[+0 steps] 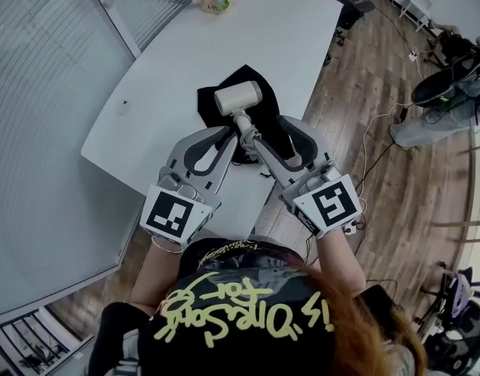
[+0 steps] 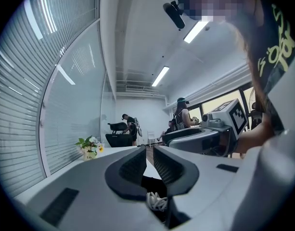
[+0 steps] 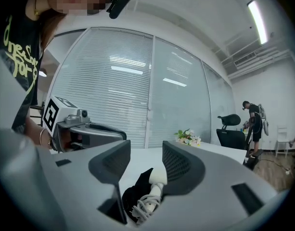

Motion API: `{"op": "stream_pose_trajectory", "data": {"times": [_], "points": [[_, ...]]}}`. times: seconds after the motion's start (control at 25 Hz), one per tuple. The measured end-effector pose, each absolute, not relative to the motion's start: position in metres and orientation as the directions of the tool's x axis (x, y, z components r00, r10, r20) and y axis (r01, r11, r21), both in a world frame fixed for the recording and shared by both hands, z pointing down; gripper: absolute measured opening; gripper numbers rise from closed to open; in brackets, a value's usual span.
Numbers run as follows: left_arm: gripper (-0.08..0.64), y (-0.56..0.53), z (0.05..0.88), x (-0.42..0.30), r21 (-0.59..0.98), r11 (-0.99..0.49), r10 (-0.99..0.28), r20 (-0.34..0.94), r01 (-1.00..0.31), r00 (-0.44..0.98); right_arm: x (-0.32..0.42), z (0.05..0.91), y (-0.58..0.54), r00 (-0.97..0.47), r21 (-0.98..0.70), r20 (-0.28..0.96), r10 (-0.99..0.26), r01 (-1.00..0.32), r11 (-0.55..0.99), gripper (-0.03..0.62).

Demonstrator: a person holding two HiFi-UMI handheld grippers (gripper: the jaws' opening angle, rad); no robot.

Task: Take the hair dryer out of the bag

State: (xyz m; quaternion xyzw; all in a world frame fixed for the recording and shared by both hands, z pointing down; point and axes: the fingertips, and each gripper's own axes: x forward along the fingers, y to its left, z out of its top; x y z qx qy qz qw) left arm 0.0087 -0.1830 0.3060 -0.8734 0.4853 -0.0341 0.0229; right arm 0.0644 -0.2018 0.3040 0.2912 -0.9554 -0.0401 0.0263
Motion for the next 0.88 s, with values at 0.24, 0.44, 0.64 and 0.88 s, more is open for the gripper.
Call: {"op": "stream_pose_trajectory", "data": {"times": [0.24, 0.44, 0.64, 0.88], "points": [[0.04, -0.1837, 0.3103, 0.0129, -0.067, -0.532, -0.847, 0.047, -0.844, 0.53, 0.0649, 0.3026, -0.2028, -0.831, 0.108, 0.003, -0.556, -0.553, 0.826, 0.131], [0.04, -0.1834, 0.3095, 0.013, -0.063, -0.528, -0.849, 0.048, -0.847, 0.526, 0.0666, 0.3025, -0.2046, -0.812, 0.118, 0.007, -0.583, -0.578, 0.807, 0.032], [0.04, -0.1818, 0.3084, 0.0127, -0.068, -0.523, -0.852, 0.055, -0.85, 0.52, 0.0705, 0.2982, -0.2047, -0.802, 0.116, -0.001, -0.597, -0.593, 0.796, 0.005], [0.04, -0.1835, 0.313, 0.0107, -0.071, -0.522, -0.853, 0.047, -0.85, 0.52, 0.0673, 0.2992, -0.2024, -0.815, 0.134, -0.03, -0.579, -0.578, 0.805, 0.003]]}}
